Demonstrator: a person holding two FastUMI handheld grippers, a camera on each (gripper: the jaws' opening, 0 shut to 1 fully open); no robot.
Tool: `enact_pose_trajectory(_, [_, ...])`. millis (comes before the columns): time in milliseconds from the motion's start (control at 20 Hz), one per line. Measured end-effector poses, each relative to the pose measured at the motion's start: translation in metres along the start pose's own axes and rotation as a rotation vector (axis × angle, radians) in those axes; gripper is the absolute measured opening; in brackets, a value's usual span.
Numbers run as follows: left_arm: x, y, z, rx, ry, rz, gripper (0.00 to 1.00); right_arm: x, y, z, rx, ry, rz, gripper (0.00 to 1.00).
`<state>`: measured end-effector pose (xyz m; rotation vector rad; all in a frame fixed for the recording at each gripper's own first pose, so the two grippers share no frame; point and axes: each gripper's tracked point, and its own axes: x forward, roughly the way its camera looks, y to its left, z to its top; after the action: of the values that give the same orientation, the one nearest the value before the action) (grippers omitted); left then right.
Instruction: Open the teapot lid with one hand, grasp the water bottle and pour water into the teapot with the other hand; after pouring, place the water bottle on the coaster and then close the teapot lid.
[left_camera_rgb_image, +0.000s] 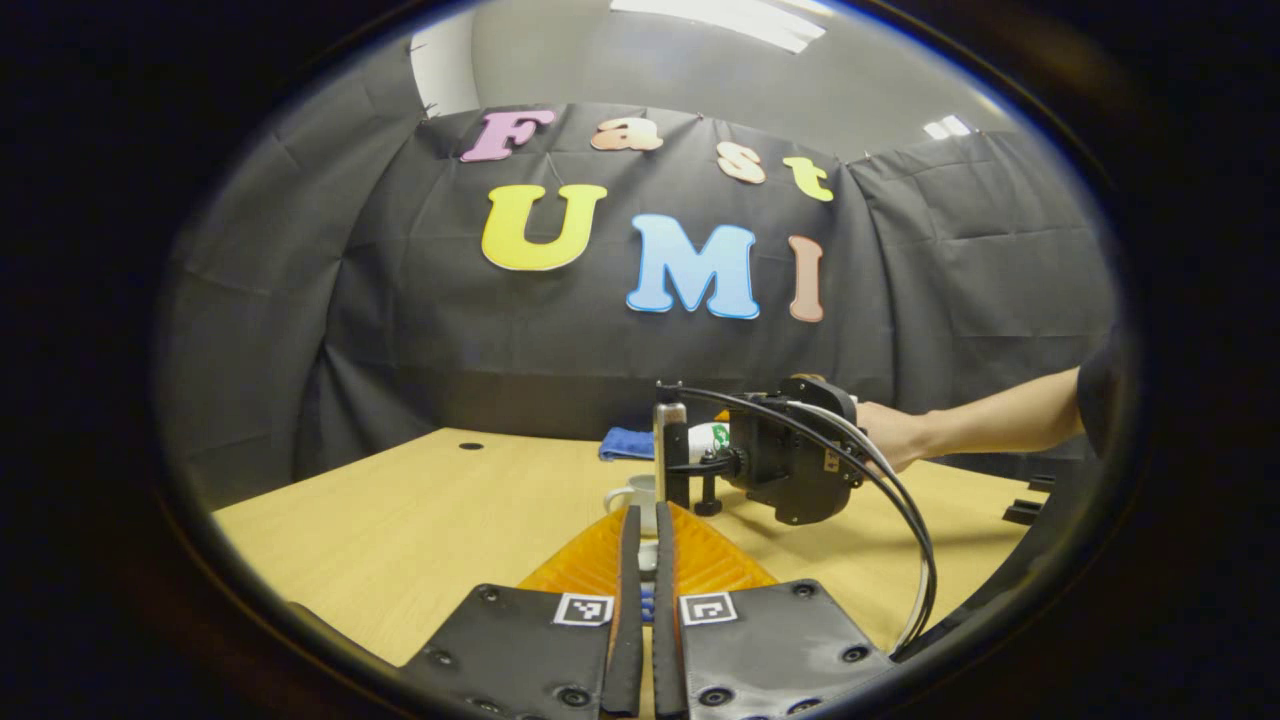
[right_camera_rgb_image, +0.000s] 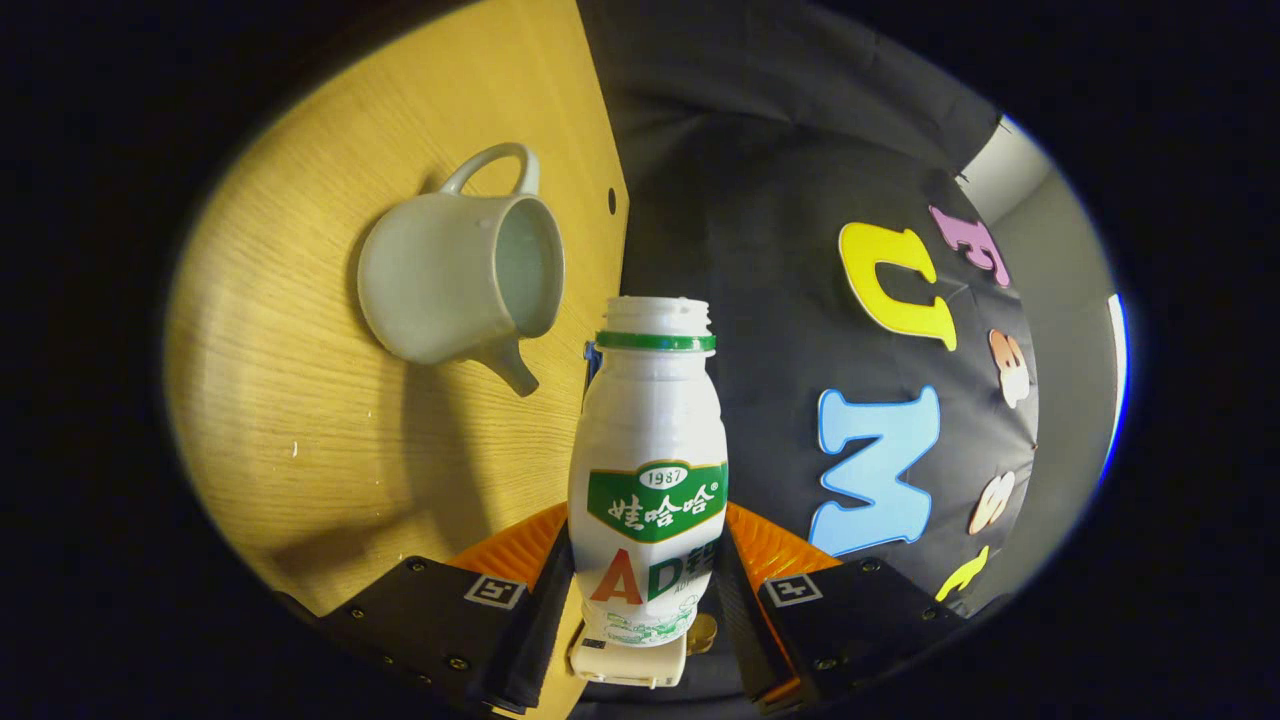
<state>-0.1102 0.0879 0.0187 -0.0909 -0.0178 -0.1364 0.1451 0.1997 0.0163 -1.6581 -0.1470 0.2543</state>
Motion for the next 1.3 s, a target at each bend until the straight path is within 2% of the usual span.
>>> enact_pose_trajectory(50, [0.0, 0.0, -0.001, 0.001, 0.001, 0.001, 0.14, 0.0, -0.001, -0.001, -0.021, -0.001, -0.007, 0.71])
enact_pose_trajectory(100, [0.001, 0.0, 0.0, 0.001, 0.003, 0.001, 0.14, 0.0, -0.001, -0.001, -0.039, -0.003, -0.012, 0.72])
enact_pose_trajectory(150, [0.001, 0.0, -0.002, -0.001, 0.004, 0.001, 0.1, -0.001, -0.001, -0.001, -0.062, -0.003, -0.013, 0.71])
enact_pose_trajectory(250, [0.001, 0.001, -0.003, 0.0, 0.008, 0.002, 0.1, -0.001, -0.003, 0.0, -0.11, -0.008, -0.022, 0.72])
enact_pose_trajectory(300, [0.001, 0.002, -0.004, 0.001, 0.01, 0.002, 0.14, -0.001, -0.003, 0.0, -0.136, -0.009, -0.027, 0.72])
enact_pose_trajectory(350, [0.002, 0.001, -0.005, 0.002, 0.012, 0.001, 0.14, -0.002, -0.004, 0.001, -0.151, -0.01, -0.034, 0.72])
enact_pose_trajectory(400, [0.002, 0.001, -0.004, 0.003, 0.013, 0.002, 0.1, -0.001, -0.005, 0.002, -0.159, -0.012, -0.034, 0.72])
enact_pose_trajectory(500, [0.002, 0.001, -0.003, 0.005, 0.013, 0.002, 0.1, -0.001, -0.007, 0.003, -0.18, -0.017, -0.039, 0.71])
enact_pose_trajectory(550, [0.002, 0.002, -0.005, 0.005, 0.014, 0.002, 0.14, -0.002, -0.009, 0.002, -0.193, -0.018, -0.047, 0.71])
enact_pose_trajectory(600, [0.002, 0.003, -0.006, 0.005, 0.015, 0.002, 0.1, -0.001, -0.01, 0.002, -0.2, -0.022, -0.05, 0.72])
enact_pose_trajectory(650, [0.002, 0.003, -0.005, 0.005, 0.016, 0.003, 0.1, 0.0, -0.011, 0.001, -0.206, -0.024, -0.051, 0.71])
enact_pose_trajectory(700, [0.002, 0.003, -0.005, 0.006, 0.016, 0.004, 0.14, 0.0, -0.011, 0.002, -0.214, -0.026, -0.054, 0.71])
enact_pose_trajectory(750, [0.002, 0.004, -0.006, 0.006, 0.017, 0.005, 0.1, -0.001, -0.012, 0.002, -0.22, -0.027, -0.057, 0.71])
enact_pose_trajectory(800, [0.002, 0.004, -0.007, 0.006, 0.018, 0.005, 0.14, -0.001, -0.012, 0.003, -0.225, -0.027, -0.057, 0.71])
enact_pose_trajectory(900, [0.002, 0.004, -0.006, 0.006, 0.018, 0.004, 0.14, -0.001, -0.014, 0.004, -0.241, -0.029, -0.065, 0.71])
enact_pose_trajectory(950, [0.003, 0.004, -0.006, 0.009, 0.019, 0.005, 0.1, -0.002, -0.015, 0.005, -0.251, -0.031, -0.071, 0.71])
enact_pose_trajectory(1000, [0.003, 0.004, -0.007, 0.011, 0.02, 0.005, 0.14, -0.002, -0.016, 0.005, -0.259, -0.033, -0.078, 0.71])
enact_pose_trajectory(1050, [0.002, 0.003, -0.008, 0.011, 0.022, 0.004, 0.1, -0.001, -0.018, 0.005, -0.267, -0.033, -0.081, 0.71])
enact_pose_trajectory(1250, [0.002, 0.002, -0.006, 0.013, 0.023, 0.002, 0.1, 0.0, -0.025, 0.008, -0.303, -0.037, -0.102, 0.71])
enact_pose_trajectory(1300, [0.002, 0.002, -0.006, 0.016, 0.022, 0.0, 0.14, 0.001, -0.028, 0.008, -0.311, -0.036, -0.107, 0.71])
